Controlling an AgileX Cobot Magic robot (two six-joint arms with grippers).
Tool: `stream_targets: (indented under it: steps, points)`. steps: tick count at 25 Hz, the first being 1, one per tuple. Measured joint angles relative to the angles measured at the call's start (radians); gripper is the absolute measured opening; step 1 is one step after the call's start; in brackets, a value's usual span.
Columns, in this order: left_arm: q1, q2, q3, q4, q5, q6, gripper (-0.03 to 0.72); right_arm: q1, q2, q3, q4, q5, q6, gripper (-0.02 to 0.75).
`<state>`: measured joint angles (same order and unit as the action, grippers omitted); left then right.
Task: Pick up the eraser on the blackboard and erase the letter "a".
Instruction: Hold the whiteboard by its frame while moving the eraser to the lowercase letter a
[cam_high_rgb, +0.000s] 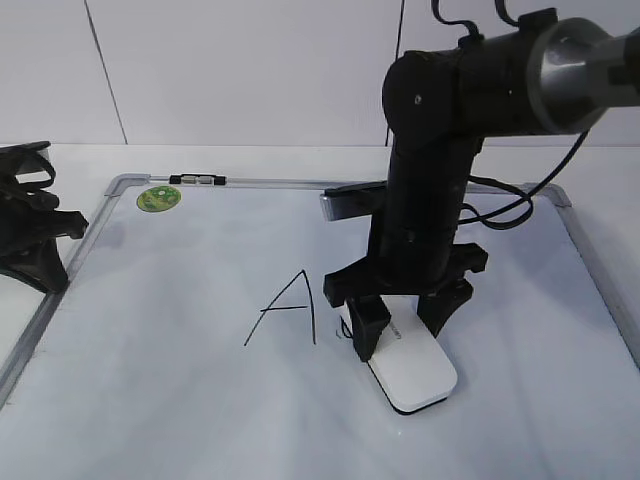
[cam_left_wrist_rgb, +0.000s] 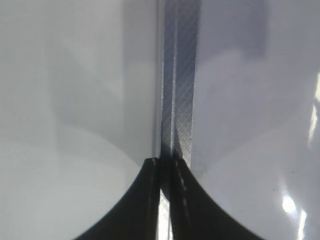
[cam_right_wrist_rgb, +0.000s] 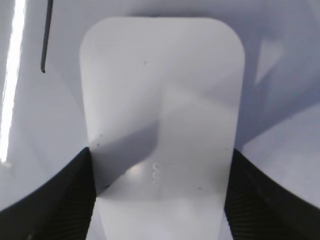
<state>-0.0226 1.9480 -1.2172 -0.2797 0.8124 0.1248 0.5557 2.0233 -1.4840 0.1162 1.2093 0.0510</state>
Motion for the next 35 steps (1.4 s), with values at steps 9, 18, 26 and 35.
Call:
stream_targets:
  steps: [9,18,26,35]
  points:
    - [0.0,0.001,0.0,-0.002,-0.002,0.0,0.015,0.0,0.026,-0.024,-0.025,0.022,0.02,0.527]
    - [0.0,0.001,0.0,-0.01,-0.008,0.0,0.015,-0.03,0.055,-0.1,-0.072,0.023,0.056,0.527]
    - [0.0,0.002,0.0,-0.012,-0.01,0.002,0.015,-0.052,0.057,-0.106,-0.054,0.017,0.053,0.526]
    - [0.0,0.002,0.0,-0.012,-0.01,0.002,0.015,-0.045,0.061,-0.106,-0.008,0.012,0.031,0.526]
